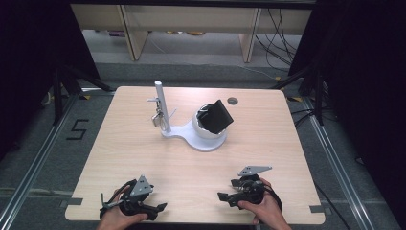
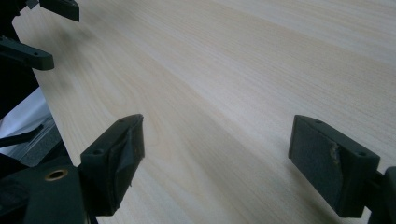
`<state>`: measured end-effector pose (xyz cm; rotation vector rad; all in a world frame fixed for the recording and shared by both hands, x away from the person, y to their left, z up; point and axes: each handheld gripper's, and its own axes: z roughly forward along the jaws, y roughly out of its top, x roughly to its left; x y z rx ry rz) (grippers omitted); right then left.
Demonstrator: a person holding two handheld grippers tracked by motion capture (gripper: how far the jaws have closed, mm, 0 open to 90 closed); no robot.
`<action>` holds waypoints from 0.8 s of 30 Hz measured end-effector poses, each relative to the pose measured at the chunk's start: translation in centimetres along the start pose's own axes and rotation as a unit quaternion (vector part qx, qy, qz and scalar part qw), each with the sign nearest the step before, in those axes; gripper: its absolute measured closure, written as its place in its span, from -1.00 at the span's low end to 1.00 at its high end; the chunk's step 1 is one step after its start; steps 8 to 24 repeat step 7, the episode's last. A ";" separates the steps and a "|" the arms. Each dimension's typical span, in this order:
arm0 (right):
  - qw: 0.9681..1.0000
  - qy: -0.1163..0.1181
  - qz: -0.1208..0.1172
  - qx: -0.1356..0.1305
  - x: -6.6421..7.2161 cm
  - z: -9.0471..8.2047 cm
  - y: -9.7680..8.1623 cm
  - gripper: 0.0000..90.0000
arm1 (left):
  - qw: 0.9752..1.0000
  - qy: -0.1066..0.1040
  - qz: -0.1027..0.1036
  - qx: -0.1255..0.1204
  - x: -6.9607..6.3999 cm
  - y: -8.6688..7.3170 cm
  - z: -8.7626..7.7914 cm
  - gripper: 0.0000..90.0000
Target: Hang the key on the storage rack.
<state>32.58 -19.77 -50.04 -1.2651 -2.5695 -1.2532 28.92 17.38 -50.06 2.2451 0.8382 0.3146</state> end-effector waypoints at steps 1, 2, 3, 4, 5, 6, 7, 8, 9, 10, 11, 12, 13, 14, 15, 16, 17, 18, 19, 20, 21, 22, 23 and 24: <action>1.000 -0.001 0.000 -0.001 0.0 0.0 0.0 -0.57 | 1.000 -0.005 -0.005 -0.001 -0.1 -0.1 0.1 -0.52; 1.000 -0.001 0.000 -0.001 0.0 0.0 0.0 -0.57 | 1.000 -0.005 -0.005 -0.001 -0.1 -0.1 0.1 -0.53; 1.000 -0.002 -0.001 -0.001 0.0 0.0 0.0 -0.57 | 1.000 -0.007 -0.010 -0.003 -0.1 -0.1 0.2 -0.53; 1.000 -0.002 -0.002 0.002 -0.1 -0.1 0.0 -0.57 | 1.000 -0.003 -0.015 -0.005 0.0 -0.2 0.3 -0.53; 1.000 0.002 0.000 0.002 0.0 -0.1 0.0 -0.57 | 1.000 0.001 -0.019 -0.004 0.1 -0.3 0.4 -0.52; 1.000 0.011 -0.003 0.000 -0.1 0.0 0.0 -0.57 | 1.000 -0.001 -0.016 0.002 0.2 -0.3 0.4 -0.53; 1.000 0.012 -0.002 -0.003 -0.2 -0.1 0.0 -0.56 | 1.000 0.004 -0.025 -0.003 0.3 -0.3 0.5 -0.53; 1.000 0.012 -0.002 -0.003 -0.2 -0.1 0.0 -0.56 | 1.000 0.004 -0.025 -0.003 0.3 -0.3 0.5 -0.53; 1.000 0.012 -0.002 -0.003 -0.2 -0.1 0.0 -0.56 | 1.000 0.004 -0.025 -0.003 0.3 -0.3 0.5 -0.53; 1.000 0.012 -0.002 -0.003 -0.2 -0.1 0.0 -0.56 | 1.000 0.004 -0.025 -0.003 0.3 -0.3 0.5 -0.53; 1.000 0.012 -0.002 -0.003 -0.2 -0.1 0.0 -0.56 | 1.000 0.004 -0.025 -0.003 0.3 -0.3 0.5 -0.53; 1.000 0.012 -0.002 -0.003 -0.2 -0.1 0.0 -0.56 | 1.000 0.004 -0.025 -0.003 0.3 -0.3 0.5 -0.53; 1.000 0.012 -0.002 -0.003 -0.2 -0.1 0.0 -0.56 | 1.000 0.004 -0.025 -0.003 0.3 -0.3 0.5 -0.53; 1.000 0.012 -0.002 -0.003 -0.2 -0.1 0.0 -0.56 | 1.000 0.004 -0.025 -0.003 0.3 -0.3 0.5 -0.53; 1.000 0.012 -0.002 -0.003 -0.2 -0.1 0.0 -0.56 | 1.000 0.004 -0.025 -0.003 0.3 -0.3 0.5 -0.53; 1.000 0.012 -0.002 -0.003 -0.2 -0.1 0.0 -0.56 | 1.000 0.004 -0.025 -0.003 0.3 -0.3 0.5 -0.53; 1.000 0.012 -0.002 -0.003 -0.2 -0.1 0.0 -0.56 | 1.000 0.004 -0.025 -0.003 0.3 -0.3 0.5 -0.53; 1.000 0.012 -0.002 -0.003 -0.2 -0.1 0.0 -0.56 | 1.000 0.004 -0.025 -0.003 0.3 -0.3 0.5 -0.53; 1.000 0.012 -0.002 -0.003 -0.2 -0.1 0.0 -0.56 | 1.000 0.004 -0.025 -0.003 0.3 -0.3 0.5 -0.53; 1.000 0.012 -0.002 -0.003 -0.2 -0.1 0.0 -0.56 | 1.000 0.004 -0.025 -0.003 0.3 -0.3 0.5 -0.53; 1.000 0.012 -0.002 -0.003 -0.2 -0.1 0.0 -0.56 | 1.000 0.004 -0.025 -0.003 0.3 -0.3 0.5 -0.53; 1.000 0.012 -0.002 -0.003 -0.2 -0.1 0.0 -0.56 | 1.000 0.004 -0.025 -0.003 0.3 -0.3 0.5 -0.53; 1.000 0.012 -0.002 -0.003 -0.2 -0.1 0.0 -0.56 | 1.000 0.004 -0.025 -0.003 0.3 -0.3 0.5 -0.53; 1.000 0.012 -0.002 -0.003 -0.2 -0.1 0.0 -0.56 | 1.000 0.004 -0.025 -0.003 0.3 -0.3 0.5 -0.53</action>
